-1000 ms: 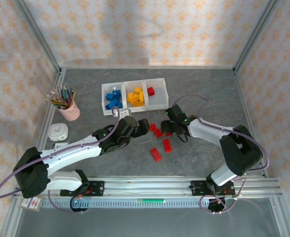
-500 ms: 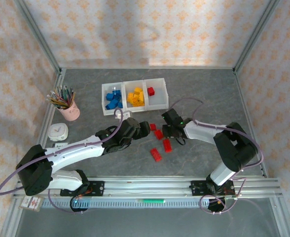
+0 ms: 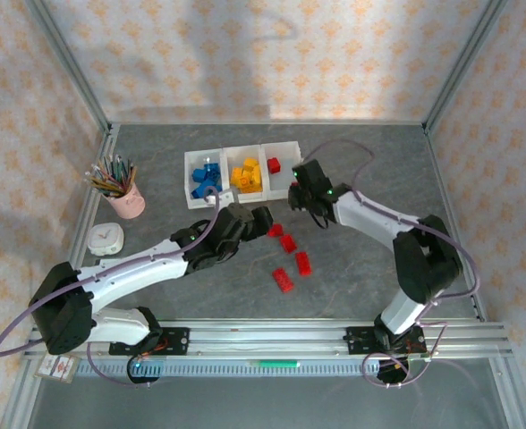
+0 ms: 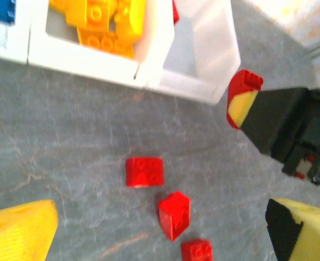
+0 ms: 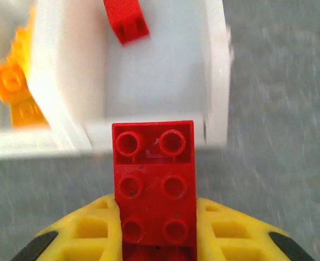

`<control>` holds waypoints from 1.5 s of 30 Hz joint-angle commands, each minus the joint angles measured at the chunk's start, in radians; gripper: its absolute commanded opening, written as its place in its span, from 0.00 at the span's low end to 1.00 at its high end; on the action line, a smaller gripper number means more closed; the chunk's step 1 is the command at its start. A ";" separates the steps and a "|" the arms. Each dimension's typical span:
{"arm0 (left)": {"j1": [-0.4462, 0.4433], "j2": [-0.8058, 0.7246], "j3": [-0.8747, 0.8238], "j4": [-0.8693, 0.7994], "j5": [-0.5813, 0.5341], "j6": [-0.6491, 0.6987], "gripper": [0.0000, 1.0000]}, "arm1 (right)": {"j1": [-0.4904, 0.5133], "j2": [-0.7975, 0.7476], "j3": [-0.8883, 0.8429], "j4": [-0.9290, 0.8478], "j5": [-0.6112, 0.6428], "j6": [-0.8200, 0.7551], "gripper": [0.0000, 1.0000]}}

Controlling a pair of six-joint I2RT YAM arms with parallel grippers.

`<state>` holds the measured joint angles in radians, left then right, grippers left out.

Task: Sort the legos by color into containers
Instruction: Place the lego in the container, then pick up the lego from the center of the table.

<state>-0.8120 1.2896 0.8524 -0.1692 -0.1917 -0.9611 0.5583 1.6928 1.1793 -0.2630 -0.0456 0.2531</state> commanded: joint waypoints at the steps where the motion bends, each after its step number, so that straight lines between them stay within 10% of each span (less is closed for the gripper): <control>1: 0.048 0.003 0.041 0.005 -0.047 0.028 0.99 | -0.018 0.120 0.128 0.019 0.053 -0.027 0.23; 11: 0.112 0.032 0.077 0.022 -0.012 0.073 0.99 | -0.046 0.347 0.475 -0.070 0.099 -0.067 0.51; 29: 0.081 -0.120 -0.103 -0.036 0.135 0.072 0.99 | 0.069 -0.162 -0.229 -0.056 -0.084 -0.028 0.68; 45: 0.081 -0.171 -0.177 -0.052 0.131 0.050 0.99 | 0.198 -0.072 -0.330 0.065 -0.083 -0.061 0.61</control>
<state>-0.7269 1.1381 0.6964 -0.1986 -0.0593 -0.9001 0.7521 1.5925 0.8196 -0.2287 -0.1612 0.2092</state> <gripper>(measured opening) 0.991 0.625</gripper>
